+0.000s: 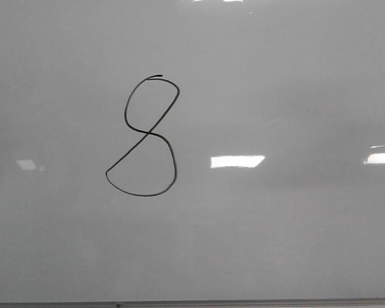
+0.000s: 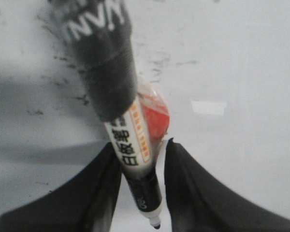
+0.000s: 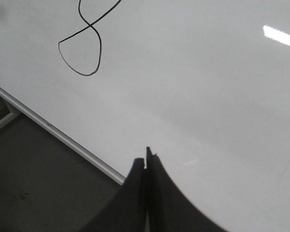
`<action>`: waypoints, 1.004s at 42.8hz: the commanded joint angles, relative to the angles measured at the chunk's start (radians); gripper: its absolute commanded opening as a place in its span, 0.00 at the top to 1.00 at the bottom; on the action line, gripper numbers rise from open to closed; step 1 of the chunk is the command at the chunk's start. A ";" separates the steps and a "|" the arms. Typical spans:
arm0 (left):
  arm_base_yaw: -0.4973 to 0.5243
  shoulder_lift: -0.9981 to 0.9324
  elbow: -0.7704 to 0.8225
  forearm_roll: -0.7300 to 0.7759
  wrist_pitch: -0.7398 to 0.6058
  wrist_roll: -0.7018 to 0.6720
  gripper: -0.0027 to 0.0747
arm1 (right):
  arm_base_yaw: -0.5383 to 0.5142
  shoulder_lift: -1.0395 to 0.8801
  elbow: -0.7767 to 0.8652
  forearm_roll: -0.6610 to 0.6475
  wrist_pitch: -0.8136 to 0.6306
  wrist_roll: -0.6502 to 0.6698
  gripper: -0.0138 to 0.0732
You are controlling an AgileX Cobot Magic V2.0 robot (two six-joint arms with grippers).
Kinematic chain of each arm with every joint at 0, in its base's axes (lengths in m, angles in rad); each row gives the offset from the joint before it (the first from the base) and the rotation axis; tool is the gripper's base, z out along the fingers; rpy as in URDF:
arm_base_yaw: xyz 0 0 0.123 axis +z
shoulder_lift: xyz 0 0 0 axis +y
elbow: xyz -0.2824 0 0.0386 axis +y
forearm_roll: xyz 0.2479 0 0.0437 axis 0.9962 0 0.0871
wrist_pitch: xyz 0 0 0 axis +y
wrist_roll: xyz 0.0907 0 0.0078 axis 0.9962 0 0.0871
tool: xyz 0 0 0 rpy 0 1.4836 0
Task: Write number 8 on whiteboard
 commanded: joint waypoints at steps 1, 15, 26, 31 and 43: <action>0.002 -0.046 -0.026 -0.012 -0.046 -0.010 0.56 | -0.006 -0.002 -0.027 0.035 -0.053 -0.002 0.92; 0.002 -0.118 -0.026 0.050 0.048 -0.010 0.38 | -0.006 -0.002 -0.027 0.035 -0.072 -0.002 0.92; 0.002 -0.387 -0.003 0.078 0.148 -0.008 0.61 | -0.006 -0.002 -0.027 0.035 -0.076 -0.002 0.92; 0.002 -0.546 0.070 0.078 0.148 -0.008 0.77 | -0.006 -0.002 -0.027 0.035 -0.076 -0.002 0.92; 0.002 -0.936 0.236 0.062 0.155 -0.006 0.99 | -0.006 -0.002 -0.027 0.035 -0.076 -0.002 0.92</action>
